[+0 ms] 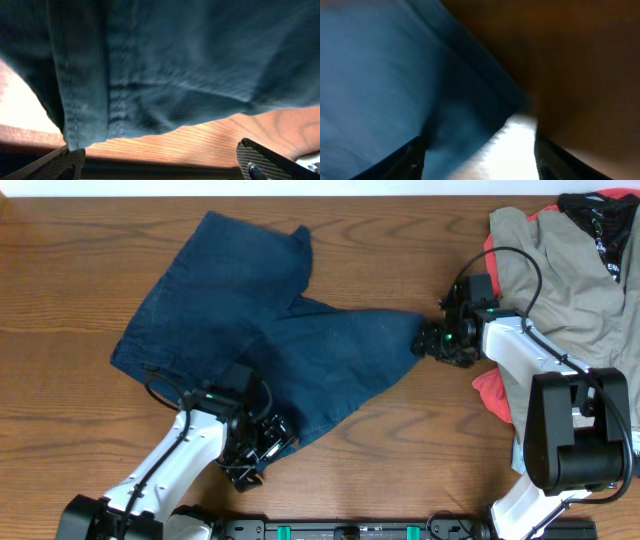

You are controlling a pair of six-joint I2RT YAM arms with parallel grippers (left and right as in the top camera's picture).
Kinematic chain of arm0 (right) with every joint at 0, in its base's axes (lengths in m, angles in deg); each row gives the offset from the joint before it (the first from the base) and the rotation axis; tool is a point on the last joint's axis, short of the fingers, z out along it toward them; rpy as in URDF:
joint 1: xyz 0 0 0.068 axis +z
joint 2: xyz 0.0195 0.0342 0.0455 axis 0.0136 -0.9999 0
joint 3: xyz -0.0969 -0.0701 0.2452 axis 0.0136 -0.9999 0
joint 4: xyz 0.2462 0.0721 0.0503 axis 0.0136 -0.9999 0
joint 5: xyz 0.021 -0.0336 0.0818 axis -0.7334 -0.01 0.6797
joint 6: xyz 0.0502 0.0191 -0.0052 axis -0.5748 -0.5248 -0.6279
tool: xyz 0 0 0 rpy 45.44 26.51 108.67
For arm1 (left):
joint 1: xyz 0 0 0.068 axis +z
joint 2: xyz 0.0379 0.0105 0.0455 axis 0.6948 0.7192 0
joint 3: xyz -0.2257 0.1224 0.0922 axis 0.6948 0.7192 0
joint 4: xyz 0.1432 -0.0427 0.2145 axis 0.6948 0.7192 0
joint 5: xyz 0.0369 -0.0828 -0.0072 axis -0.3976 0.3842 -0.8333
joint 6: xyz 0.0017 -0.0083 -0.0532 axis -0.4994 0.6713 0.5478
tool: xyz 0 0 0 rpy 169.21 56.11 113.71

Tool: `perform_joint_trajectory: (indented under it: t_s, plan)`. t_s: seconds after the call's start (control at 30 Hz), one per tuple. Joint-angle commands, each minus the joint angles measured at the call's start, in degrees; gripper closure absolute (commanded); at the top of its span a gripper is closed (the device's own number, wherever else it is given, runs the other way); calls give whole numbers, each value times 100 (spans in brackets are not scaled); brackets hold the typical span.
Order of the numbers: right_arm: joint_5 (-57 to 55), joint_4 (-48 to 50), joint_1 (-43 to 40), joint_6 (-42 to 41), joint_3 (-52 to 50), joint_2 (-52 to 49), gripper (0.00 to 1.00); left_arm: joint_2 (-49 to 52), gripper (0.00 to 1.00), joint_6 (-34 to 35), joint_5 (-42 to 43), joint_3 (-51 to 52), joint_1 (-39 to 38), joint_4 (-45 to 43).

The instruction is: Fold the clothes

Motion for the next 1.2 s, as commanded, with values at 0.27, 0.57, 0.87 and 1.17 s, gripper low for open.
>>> perform_joint_trajectory:
  t_s: [0.27, 0.57, 0.87, 1.17]
  plan:
    - [-2, 535, 164, -511, -37, -466, 78, 37, 1, 1047, 96, 66, -234, -107]
    - [-48, 457, 44, -514, -37, -463, 99, 39, 27, 2048, -866, 120, -643, -289]
    - [-57, 396, -81, -507, -37, -463, 99, 37, 27, 2931, -1615, 125, -673, -468]
    - [-129, 284, -79, -509, -37, -463, 99, 39, 27, 3585, -2232, 127, -673, -472]
